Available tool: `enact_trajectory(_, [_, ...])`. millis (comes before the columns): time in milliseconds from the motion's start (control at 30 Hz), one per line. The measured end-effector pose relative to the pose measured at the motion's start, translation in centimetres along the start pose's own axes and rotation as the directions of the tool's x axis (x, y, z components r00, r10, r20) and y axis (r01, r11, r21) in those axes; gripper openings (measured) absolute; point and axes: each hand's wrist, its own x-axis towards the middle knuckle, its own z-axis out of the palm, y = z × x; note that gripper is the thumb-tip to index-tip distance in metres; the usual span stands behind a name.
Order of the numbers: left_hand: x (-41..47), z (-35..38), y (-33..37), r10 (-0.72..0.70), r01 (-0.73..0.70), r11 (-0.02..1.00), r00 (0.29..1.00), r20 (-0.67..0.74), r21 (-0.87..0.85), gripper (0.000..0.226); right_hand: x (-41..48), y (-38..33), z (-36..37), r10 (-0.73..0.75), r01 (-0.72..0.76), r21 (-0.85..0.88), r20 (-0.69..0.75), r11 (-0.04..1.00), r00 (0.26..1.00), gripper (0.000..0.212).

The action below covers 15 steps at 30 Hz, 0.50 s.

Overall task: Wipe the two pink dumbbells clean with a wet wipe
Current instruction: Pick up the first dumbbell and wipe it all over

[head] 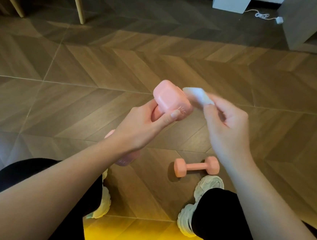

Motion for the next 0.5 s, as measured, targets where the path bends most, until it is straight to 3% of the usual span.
enact_trajectory(167, [0.0,-0.2,0.0,-0.010,0.010,1.000,1.000,-0.015,0.018,0.057,-1.3,1.2,0.5,-0.039,0.044,-0.061,0.070,0.997,0.997,0.036])
enact_trajectory(367, [-0.7,-0.4,-0.3,0.097,-0.094,0.991,0.995,-0.022,0.100,0.049,-0.9,1.7,1.1,-0.002,0.006,-0.036,0.095,0.999,0.995,0.035])
enact_trajectory(500, [-0.9,-0.7,-0.7,0.154,-0.160,0.967,0.987,0.050,0.199,0.051,-0.8,1.7,1.0,0.008,-0.007,-0.003,0.118,1.000,0.993,0.035])
